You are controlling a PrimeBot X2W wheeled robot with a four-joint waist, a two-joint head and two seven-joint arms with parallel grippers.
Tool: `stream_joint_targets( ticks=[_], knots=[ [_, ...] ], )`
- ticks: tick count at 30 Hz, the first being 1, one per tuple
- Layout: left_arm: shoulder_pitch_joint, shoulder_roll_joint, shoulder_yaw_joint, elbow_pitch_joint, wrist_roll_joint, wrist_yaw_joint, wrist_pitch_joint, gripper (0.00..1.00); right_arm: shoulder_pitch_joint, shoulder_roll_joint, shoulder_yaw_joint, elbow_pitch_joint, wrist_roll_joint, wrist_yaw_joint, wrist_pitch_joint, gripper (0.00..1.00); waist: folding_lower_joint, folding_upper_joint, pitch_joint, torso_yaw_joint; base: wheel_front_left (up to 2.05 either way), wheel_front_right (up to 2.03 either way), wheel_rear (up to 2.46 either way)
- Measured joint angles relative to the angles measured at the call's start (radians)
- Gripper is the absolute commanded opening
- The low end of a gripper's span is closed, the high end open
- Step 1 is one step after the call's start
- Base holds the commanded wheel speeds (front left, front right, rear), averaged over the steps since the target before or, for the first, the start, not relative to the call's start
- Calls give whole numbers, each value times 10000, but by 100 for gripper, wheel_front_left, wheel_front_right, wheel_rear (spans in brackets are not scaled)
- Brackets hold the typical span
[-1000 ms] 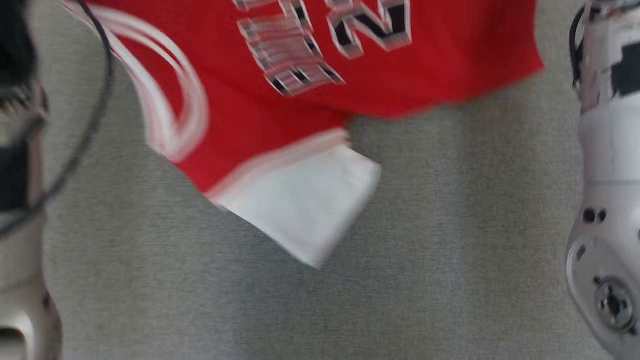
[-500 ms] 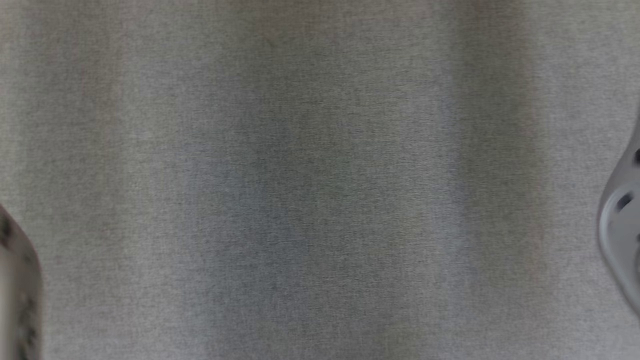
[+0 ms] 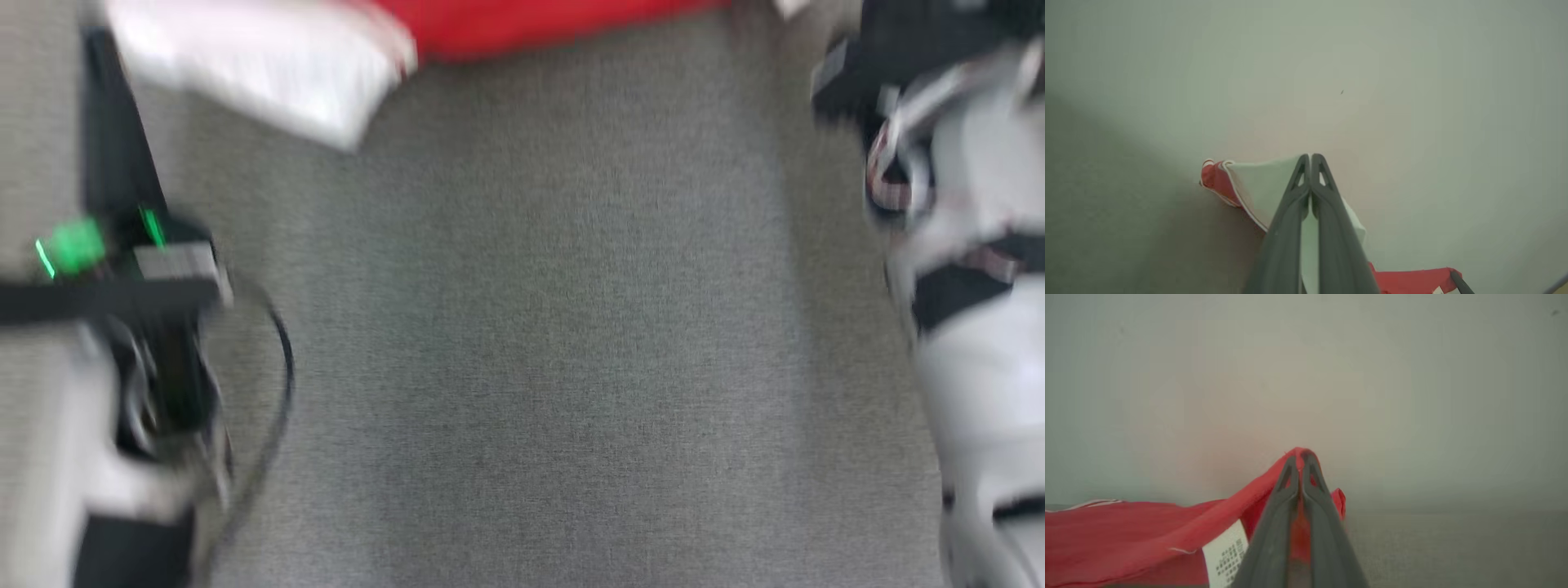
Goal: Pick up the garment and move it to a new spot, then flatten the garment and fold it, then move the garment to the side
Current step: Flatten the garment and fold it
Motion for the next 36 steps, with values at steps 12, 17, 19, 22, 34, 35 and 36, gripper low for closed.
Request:
stream_joint_targets(
  ticks=[12,17,19,22,34,35,36],
  knots=[
    [5054,-1018,-8,-974,556,0,-27,0,5366,-109,-1791,-2297,-138,0,2320,0,-4,-4,-2247,96,0,0,0],
    [6278,-1129,-209,-890,965,65,-10,0,7392,637,-3041,-3921,-901,0,3965,0,-4,-4,-3118,152,0,0,0],
    [6737,-1126,-401,-821,986,255,259,0,8186,874,-3348,-4721,-968,0,4602,0,-5,-4,-3422,180,0,0,0],
    [7277,-1127,-466,-819,848,541,696,0,9228,1068,-3695,-5779,-965,0,5522,0,-4,-4,-3807,231,0,0,0],
    [8966,-911,-589,-1659,-278,1375,2539,0,11279,1143,-4002,-6684,-69,0,6750,0,0,-2,-4119,327,0,0,0],
    [9021,-915,-554,-1797,-343,1381,2539,0,11325,1147,-4004,-6686,-29,0,6732,0,0,-3,-4105,320,0,0,0],
    [9020,-922,-512,-1910,-384,1379,2523,0,11333,1149,-4006,-6661,119,0,6679,0,0,-3,-4095,317,0,0,0]
  ],
)
